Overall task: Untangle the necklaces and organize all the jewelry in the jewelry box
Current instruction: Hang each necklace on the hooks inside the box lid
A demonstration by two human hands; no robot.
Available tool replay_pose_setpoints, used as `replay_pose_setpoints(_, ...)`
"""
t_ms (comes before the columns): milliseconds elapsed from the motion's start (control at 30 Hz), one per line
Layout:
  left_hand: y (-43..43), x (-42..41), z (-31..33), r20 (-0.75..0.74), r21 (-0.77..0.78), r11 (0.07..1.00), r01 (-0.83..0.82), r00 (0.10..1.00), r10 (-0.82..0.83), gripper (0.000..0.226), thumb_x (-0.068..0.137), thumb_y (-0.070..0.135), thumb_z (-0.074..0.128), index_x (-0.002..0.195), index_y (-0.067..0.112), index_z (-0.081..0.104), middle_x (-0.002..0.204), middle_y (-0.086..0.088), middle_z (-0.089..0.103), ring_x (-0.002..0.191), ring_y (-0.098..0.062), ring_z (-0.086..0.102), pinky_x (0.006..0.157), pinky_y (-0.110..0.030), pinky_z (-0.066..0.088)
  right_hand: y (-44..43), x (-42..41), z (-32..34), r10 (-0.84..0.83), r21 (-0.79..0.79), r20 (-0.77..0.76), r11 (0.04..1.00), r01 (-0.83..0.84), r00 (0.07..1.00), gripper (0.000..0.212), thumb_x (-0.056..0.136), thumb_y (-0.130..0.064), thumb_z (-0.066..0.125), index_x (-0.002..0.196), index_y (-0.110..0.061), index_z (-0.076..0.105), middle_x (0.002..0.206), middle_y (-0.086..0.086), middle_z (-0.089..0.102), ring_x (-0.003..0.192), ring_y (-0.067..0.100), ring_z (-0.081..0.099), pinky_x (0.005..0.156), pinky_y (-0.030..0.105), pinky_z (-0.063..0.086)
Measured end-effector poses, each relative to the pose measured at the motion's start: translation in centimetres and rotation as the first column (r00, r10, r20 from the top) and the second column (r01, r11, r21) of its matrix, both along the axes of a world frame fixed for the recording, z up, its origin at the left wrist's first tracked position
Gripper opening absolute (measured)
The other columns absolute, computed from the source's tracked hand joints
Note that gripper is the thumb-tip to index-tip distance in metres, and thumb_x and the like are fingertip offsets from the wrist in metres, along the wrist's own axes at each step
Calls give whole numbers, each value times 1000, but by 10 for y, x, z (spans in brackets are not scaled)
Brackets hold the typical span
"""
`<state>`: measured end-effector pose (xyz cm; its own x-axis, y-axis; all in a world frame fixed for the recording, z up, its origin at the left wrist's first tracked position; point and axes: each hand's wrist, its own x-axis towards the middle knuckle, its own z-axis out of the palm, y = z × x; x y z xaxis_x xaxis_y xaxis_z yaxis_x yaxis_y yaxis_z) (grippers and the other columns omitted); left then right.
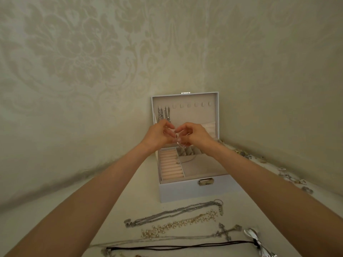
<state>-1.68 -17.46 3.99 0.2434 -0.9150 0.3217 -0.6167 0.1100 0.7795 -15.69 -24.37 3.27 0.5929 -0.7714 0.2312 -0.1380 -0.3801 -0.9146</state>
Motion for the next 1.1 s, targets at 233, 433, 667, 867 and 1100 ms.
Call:
replay_pose_setpoints(233,-18,3,11,-113,-100,995,3,994,-15,38,78,-3,67,109,13,52,96,-2,61,85,-19,59,81,-35,52,-13,-2,4,28,76,40,997,-31,999,42,79,5,57,112,-20,60,86,-7,72,73,5,62,64,20,44)
replay_pose_setpoints(433,-32,4,15,-78,-185,983,-2,997,-12,31,79,-1,67,105,10,55,98,-6,63,82,-15,61,73,-17,50,-25,10,2,-62,47,113,997,57,992,14,81,-2,68,78,-15,66,72,2,67,57,8,57,55,18,44)
replay_pose_setpoints(667,-48,6,15,1,-320,937,-140,989,148,16,85,7,65,100,5,59,90,-3,61,75,-9,57,67,-11,45,-38,27,10,-122,88,211,991,106,970,8,81,-2,68,80,-8,64,68,10,65,44,8,58,47,19,46)
replay_pose_setpoints(867,-61,11,6,-75,-188,973,-135,990,123,21,90,26,60,99,7,61,92,-7,64,87,-20,61,77,-31,49,-52,43,17,-158,21,232,987,158,960,15,80,-6,69,67,-13,65,58,-5,58,47,-2,48,49,14,37)
replay_pose_setpoints(1100,-63,10,16,-500,-125,987,-106,866,30,14,84,5,67,87,13,56,79,-2,61,74,-10,59,65,-22,48,-62,51,22,-207,48,317,978,203,926,7,82,-1,65,82,-7,70,64,-5,60,44,-9,49,46,6,35)
